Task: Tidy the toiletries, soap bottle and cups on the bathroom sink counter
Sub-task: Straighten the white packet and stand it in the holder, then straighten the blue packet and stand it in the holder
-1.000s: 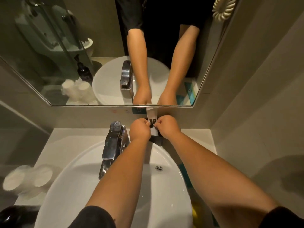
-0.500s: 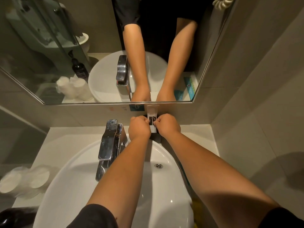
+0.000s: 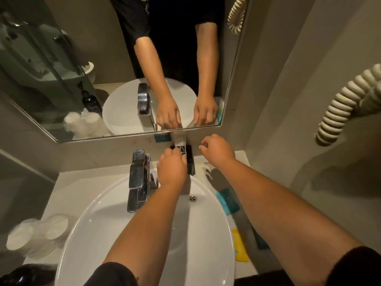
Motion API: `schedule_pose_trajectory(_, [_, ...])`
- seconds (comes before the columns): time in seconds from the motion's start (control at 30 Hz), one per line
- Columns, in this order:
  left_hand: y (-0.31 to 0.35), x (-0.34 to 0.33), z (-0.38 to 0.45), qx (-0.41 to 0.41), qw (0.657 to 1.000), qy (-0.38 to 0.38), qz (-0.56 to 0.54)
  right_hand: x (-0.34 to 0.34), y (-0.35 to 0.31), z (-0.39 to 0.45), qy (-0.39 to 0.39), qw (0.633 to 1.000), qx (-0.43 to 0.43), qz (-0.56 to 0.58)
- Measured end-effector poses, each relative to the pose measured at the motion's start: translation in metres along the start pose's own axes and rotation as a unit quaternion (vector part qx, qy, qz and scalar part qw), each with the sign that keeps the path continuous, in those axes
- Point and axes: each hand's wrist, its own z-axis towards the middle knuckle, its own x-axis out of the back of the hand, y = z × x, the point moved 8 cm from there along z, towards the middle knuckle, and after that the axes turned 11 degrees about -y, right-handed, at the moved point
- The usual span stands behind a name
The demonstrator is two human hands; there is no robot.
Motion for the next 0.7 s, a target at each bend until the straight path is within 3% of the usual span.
schedule_pose_trajectory(0.1, [0.021,-0.004,-0.019,-0.087,0.995,-0.010,0.039,0.018,0.017,-0.029,0.016,0.999,-0.020,-0.039])
schedule_pose_trajectory(0.27, [0.055,-0.019,-0.048,-0.153,0.986,-0.064,0.028,0.034,0.055,-0.089,0.051,0.994,-0.093,-0.039])
schedule_pose_trajectory(0.43, [0.094,-0.059,-0.090,-0.213,0.964,-0.149,0.048,0.010,0.109,-0.157,0.012,0.980,-0.201,-0.005])
schedule_pose_trajectory(0.57, [0.112,-0.097,-0.118,-0.220,0.948,-0.223,0.047,-0.021,0.141,-0.199,-0.023,0.966,-0.258,0.024])
schedule_pose_trajectory(0.7, [0.123,-0.122,-0.125,-0.163,0.948,-0.271,0.035,-0.044,0.161,-0.214,-0.040,0.955,-0.290,0.053])
